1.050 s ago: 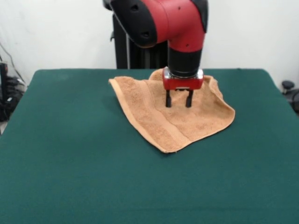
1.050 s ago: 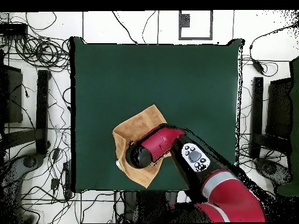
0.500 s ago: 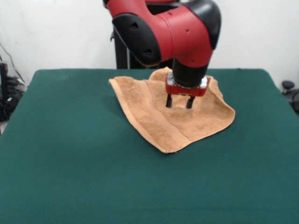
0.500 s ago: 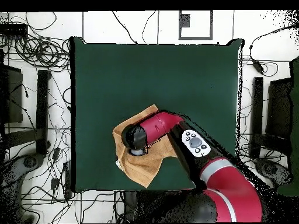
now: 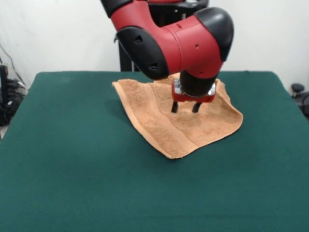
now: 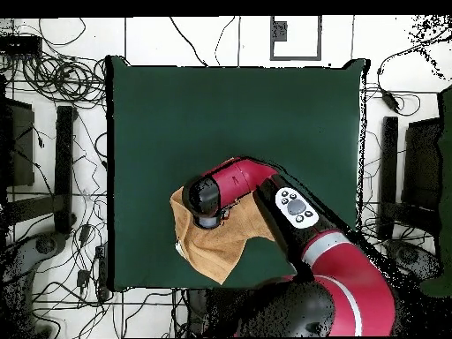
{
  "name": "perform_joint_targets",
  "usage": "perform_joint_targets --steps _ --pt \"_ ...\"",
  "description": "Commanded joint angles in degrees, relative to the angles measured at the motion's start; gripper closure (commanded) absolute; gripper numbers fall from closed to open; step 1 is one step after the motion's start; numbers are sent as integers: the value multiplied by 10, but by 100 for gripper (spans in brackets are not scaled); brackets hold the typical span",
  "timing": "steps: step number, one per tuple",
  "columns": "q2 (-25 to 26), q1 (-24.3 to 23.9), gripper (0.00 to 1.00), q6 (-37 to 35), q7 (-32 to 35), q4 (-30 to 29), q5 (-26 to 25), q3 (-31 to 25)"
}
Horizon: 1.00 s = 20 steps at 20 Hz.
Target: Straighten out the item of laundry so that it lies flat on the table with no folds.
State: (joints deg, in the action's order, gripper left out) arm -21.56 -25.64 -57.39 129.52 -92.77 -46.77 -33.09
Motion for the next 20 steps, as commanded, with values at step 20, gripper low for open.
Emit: perform_joint_targets --steps 20 --pt "-21 -24 0 245 -104 83 -154 -53"
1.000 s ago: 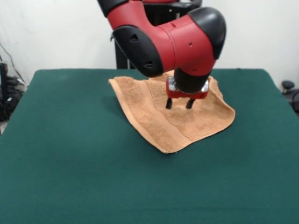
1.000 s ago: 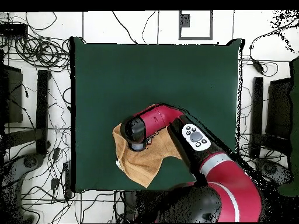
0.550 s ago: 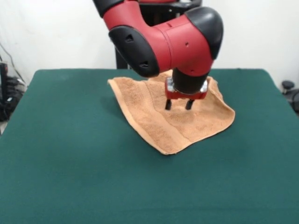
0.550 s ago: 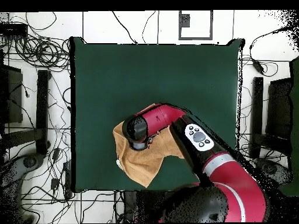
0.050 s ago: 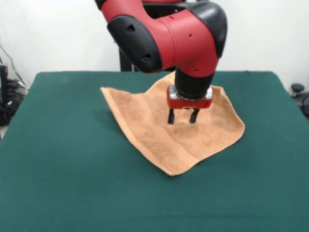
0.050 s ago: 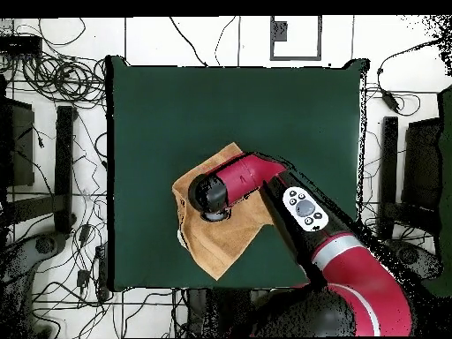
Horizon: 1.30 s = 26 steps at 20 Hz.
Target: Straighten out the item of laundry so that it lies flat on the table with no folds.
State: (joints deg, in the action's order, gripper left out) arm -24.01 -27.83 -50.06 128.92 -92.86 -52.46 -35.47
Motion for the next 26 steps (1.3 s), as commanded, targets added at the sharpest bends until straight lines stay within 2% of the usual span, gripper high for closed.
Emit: perform_joint_targets --steps 1,5,8,12,21,26 --pt "4 -2 0 174 -99 84 -97 -28" --pt "6 -1 0 175 -102 83 -95 -23" --pt "4 -5 0 154 -116 74 -76 -23" --pt "-29 -19 0 86 -138 25 -18 -26" --pt "-73 -25 0 61 -142 -18 17 -27" --pt "-114 -38 0 38 -148 -59 63 -47"
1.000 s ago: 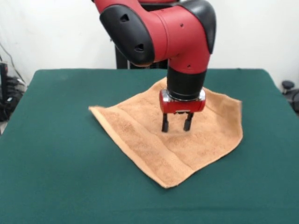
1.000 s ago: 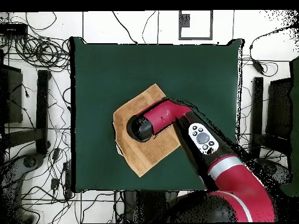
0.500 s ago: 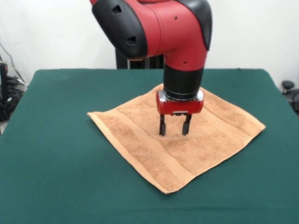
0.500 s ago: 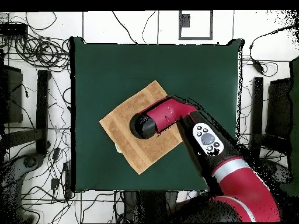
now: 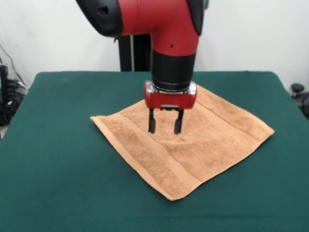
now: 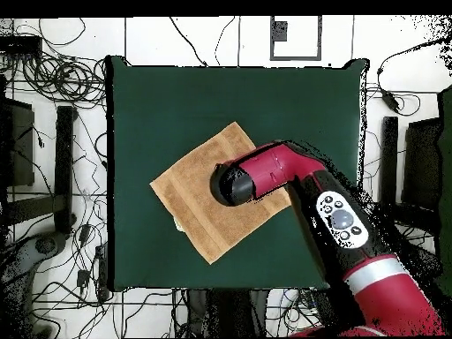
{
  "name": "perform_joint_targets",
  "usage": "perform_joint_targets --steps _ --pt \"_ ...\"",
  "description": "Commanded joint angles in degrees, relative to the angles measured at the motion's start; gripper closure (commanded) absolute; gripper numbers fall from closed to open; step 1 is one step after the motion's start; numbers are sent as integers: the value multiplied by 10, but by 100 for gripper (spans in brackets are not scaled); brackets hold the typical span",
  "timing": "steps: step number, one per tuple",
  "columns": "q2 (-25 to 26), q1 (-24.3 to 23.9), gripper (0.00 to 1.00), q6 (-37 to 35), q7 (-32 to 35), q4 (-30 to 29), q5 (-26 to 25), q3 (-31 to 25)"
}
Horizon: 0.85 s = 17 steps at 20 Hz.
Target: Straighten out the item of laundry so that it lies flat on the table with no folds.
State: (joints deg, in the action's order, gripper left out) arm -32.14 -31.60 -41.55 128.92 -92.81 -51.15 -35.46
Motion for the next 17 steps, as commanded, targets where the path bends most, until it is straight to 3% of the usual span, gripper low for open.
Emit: perform_joint_targets --steps 1,9,17 --pt "-38 -2 0 -39 -144 -67 53 -50" --pt "-85 -9 0 -34 -132 -119 88 -52" --pt "-98 -6 0 -41 -122 -129 113 -46"
